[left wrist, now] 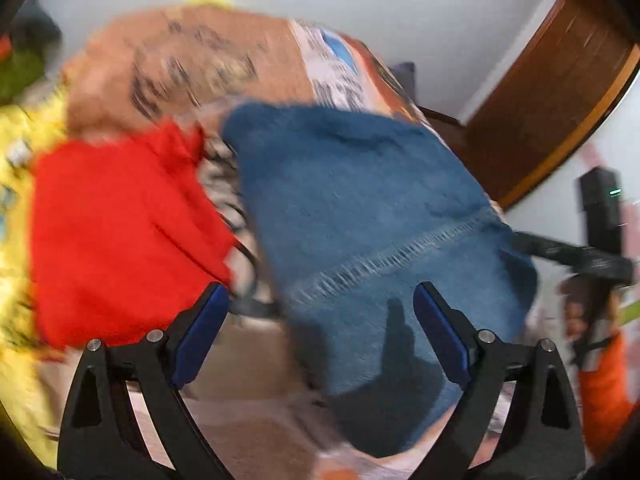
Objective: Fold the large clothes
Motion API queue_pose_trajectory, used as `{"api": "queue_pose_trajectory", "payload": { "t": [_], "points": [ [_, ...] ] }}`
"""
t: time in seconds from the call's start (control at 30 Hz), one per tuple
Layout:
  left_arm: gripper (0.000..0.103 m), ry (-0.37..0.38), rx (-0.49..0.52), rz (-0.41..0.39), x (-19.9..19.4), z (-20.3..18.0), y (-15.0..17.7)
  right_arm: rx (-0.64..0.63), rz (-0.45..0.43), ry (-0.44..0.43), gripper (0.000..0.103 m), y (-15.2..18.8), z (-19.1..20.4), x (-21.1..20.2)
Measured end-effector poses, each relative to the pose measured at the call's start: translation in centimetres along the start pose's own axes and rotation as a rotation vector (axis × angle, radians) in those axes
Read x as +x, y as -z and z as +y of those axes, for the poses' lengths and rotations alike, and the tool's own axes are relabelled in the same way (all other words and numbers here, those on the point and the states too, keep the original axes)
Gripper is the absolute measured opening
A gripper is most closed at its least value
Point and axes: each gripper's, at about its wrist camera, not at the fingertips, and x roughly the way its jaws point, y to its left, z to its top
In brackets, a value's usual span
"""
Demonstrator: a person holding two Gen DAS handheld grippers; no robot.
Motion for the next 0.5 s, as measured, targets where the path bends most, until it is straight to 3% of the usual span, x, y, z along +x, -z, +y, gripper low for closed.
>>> {"api": "queue_pose_trajectory", "payload": {
  "t": [0.1,0.27,0.37,0.5],
  "points": [
    [0.094,0.035,-0.055,0.058,2.3,0.7,0.2,0.070,0.095,-0.042,0.101,-0.1,-1.7,2.7],
    [0.094,0.216,-0.223,0.134,5.6,2.8,-0.2,0.171,0.175,-0.171,0.101,-0.4,-3.5,5.1],
    [0.095,0.228,-0.250,0.161,7.2,3.0,-0.3,0.160,0.180,-0.200,0.101,-0.5,-3.3,5.9],
    [0.095,0.233,-0.223,0.150,7.6,2.4,-0.7,0.093,0.183,-0.214,0.089,-0.9,-2.1,6.2]
  ]
}}
